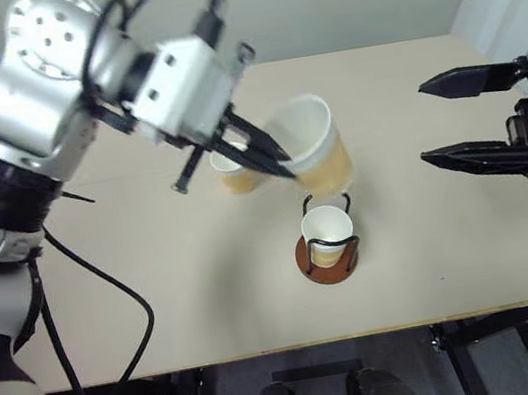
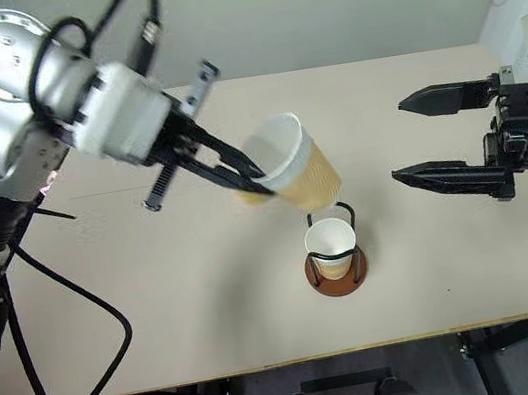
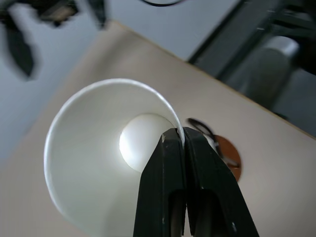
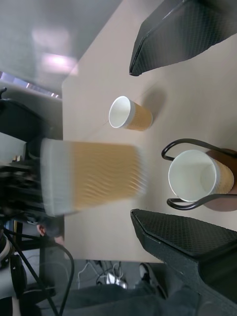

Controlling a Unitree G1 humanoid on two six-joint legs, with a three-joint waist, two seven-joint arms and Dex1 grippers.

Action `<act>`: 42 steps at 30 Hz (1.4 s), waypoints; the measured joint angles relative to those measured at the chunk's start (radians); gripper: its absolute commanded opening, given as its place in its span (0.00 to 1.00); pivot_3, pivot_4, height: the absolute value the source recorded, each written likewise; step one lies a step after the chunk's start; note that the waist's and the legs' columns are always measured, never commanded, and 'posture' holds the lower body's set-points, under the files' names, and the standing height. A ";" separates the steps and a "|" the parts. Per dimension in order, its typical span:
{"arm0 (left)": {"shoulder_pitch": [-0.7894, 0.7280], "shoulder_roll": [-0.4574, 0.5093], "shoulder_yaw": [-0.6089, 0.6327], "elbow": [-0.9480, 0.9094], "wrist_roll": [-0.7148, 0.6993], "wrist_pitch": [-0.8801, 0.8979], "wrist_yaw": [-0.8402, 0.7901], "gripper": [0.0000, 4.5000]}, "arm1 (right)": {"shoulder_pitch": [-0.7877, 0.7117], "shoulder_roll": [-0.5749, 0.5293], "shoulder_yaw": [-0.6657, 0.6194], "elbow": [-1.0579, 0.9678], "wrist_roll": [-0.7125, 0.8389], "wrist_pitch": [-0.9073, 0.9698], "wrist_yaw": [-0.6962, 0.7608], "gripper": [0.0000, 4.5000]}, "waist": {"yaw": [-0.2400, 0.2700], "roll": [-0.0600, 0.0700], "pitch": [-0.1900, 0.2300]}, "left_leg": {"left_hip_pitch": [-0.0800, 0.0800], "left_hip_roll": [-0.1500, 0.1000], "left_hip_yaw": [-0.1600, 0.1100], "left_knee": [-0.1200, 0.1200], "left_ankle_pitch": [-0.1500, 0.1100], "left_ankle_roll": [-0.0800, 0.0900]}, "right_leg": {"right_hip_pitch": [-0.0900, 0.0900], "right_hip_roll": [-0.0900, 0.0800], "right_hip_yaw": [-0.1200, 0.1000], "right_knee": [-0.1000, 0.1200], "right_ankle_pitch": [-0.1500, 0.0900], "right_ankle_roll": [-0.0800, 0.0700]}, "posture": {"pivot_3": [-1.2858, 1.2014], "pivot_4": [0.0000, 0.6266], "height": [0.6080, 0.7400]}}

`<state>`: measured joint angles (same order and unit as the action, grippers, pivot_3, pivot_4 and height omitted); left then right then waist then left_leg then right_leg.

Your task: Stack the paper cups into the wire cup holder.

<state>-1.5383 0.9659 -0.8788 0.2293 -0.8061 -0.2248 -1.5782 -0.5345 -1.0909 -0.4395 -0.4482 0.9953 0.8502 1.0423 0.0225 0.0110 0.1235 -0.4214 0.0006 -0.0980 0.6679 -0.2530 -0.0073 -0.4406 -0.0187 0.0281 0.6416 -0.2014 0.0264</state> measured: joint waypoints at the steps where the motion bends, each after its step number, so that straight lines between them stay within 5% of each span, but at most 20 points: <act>1: -0.016 -0.004 -0.042 0.014 0.002 -0.028 0.000 0.01 | 0.017 -0.003 -0.019 -0.010 0.004 0.002 -0.009 1.00 | 0.001 0.000 0.000 | -0.001 0.000 0.000 0.000 0.000 0.000 | 0.000 0.000 0.000 0.000 0.000 0.001 | 0.52 0.24 1.00; 11: -0.051 -0.093 -0.238 0.143 0.079 -0.219 -0.001 0.01 | 0.102 -0.021 -0.094 -0.073 0.061 0.021 -0.078 1.00 | 0.005 0.000 0.000 | -0.004 -0.003 0.001 0.006 -0.001 -0.003 | 0.000 -0.001 0.001 -0.001 -0.004 0.008 | 0.52 0.24 1.00; 25: -0.041 -0.174 -0.228 0.176 0.122 -0.234 -0.001 0.01 | 0.139 -0.029 -0.120 -0.106 0.107 0.022 -0.135 1.00 | 0.014 0.001 0.000 | -0.010 -0.003 0.002 0.014 -0.007 0.000 | 0.000 -0.002 0.001 -0.005 -0.004 0.012 | 0.52 0.24 1.00; 29: -0.024 -0.196 -0.221 0.190 0.142 -0.232 -0.001 0.21 | 0.151 -0.033 -0.131 -0.110 0.117 0.022 -0.145 1.00 | 0.015 0.001 0.000 | -0.010 -0.003 0.002 0.015 -0.007 0.000 | 0.000 -0.002 0.001 -0.005 -0.004 0.013 | 0.52 0.24 1.00; 39: 0.021 -0.260 -0.114 0.230 0.183 -0.194 -0.002 0.97 | 0.176 -0.046 -0.144 -0.118 0.122 0.020 -0.158 1.00 | 0.017 0.001 -0.001 | -0.010 -0.003 0.003 0.015 -0.007 0.000 | 0.001 -0.002 0.001 -0.005 -0.004 0.013 | 0.52 0.24 1.00; 42: 0.029 -0.265 -0.018 0.292 0.208 -0.148 -0.003 0.99 | 0.174 -0.048 -0.142 -0.115 0.121 0.015 -0.157 1.00 | 0.017 0.002 -0.001 | -0.009 -0.003 0.003 0.016 -0.007 0.000 | 0.001 -0.002 0.001 -0.004 -0.004 0.013 | 0.52 0.24 1.00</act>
<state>-1.5095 0.7014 -0.8970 0.5215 -0.5980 -0.3731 -1.5817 -0.3604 -1.1389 -0.5817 -0.5627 1.1166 0.8652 0.8853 0.0393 0.0125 0.1226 -0.4306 -0.0025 -0.0949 0.6834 -0.2601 -0.0073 -0.4399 -0.0209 0.0295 0.6372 -0.2051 0.0398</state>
